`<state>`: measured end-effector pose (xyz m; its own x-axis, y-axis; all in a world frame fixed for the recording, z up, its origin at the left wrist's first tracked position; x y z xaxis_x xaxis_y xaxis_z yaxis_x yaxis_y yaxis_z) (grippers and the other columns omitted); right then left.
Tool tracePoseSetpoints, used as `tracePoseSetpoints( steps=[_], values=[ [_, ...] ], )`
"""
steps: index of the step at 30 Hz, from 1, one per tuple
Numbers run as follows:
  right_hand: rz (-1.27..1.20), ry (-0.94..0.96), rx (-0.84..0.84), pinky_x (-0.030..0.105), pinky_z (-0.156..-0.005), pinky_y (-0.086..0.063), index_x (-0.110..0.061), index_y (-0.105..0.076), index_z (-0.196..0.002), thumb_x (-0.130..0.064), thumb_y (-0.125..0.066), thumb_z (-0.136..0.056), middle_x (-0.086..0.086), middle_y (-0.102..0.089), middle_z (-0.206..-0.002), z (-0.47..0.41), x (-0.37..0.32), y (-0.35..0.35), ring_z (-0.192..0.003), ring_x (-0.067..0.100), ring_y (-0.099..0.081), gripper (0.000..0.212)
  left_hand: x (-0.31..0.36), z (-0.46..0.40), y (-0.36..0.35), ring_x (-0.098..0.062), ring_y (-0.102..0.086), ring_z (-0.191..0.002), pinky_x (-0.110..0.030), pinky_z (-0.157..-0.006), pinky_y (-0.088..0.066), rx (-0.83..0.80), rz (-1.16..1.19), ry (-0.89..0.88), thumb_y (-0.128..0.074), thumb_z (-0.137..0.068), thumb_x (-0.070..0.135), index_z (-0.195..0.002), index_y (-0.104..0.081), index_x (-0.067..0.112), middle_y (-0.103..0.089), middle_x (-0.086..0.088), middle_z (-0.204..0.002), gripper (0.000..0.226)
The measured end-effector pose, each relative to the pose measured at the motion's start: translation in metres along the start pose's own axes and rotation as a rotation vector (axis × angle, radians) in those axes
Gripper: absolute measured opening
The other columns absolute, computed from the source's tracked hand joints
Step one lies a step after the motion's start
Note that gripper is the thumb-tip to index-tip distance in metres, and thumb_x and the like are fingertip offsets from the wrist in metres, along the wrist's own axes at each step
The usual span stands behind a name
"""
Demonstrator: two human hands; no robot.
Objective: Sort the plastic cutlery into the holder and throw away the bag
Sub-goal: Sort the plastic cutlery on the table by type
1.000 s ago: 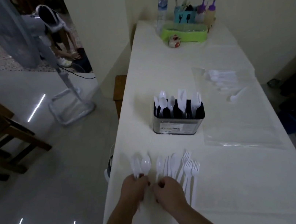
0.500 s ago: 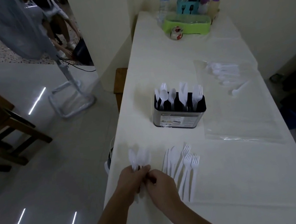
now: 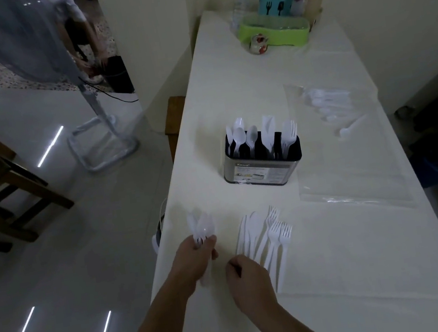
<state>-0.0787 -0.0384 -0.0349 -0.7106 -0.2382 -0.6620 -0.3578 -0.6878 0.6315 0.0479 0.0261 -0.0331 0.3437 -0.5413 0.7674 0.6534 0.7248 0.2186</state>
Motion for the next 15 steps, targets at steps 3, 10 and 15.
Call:
tracePoseSetpoints(
  steps=[3, 10, 15],
  values=[
    [-0.120, 0.004, 0.032, 0.018, -0.069, -0.047, -0.024, -0.066, -0.098, -0.029, -0.053, -0.095, -0.010, -0.068, -0.090, -0.019, -0.011, 0.019, -0.081, 0.007, -0.062, 0.014, 0.000, 0.003, -0.005, -0.032, -0.062, -0.061, -0.041, -0.062, -0.052, -0.221, 0.250, -0.002, -0.066, -0.091, 0.027, -0.076, -0.062, 0.002, -0.062, -0.017, -0.066, 0.029],
    [-0.374, 0.076, 0.052, 0.019, -0.076, -0.048, -0.022, -0.068, -0.099, -0.016, -0.056, -0.094, -0.006, -0.071, -0.091, -0.046, -0.035, 0.057, -0.085, 0.007, -0.065, 0.015, 0.021, 0.014, -0.016, -0.023, -0.054, -0.052, -0.030, -0.049, -0.045, -0.337, 0.404, -0.018, -0.061, -0.095, 0.024, -0.093, -0.066, 0.002, -0.064, -0.015, -0.076, 0.022],
    [-0.574, -0.003, 0.059, 0.030, -0.075, -0.056, -0.022, -0.071, -0.101, -0.023, -0.069, -0.088, -0.003, -0.075, -0.086, -0.047, -0.032, 0.065, -0.082, 0.009, -0.070, 0.013, 0.028, 0.014, -0.016, -0.022, -0.053, -0.050, -0.029, -0.049, -0.045, -0.352, 0.433, -0.038, -0.066, -0.090, 0.021, -0.093, -0.067, 0.004, -0.067, -0.015, -0.078, 0.018]
  ],
)
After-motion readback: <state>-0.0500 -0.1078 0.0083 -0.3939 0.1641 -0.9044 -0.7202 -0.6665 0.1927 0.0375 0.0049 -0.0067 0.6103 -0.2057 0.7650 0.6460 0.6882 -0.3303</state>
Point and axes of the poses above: each hand's wrist, its own z-axis away from the middle knuckle, its own y-axis out of the back of the hand, x = y × z, the point moved 1 cm from there along -z, towards the middle knuckle
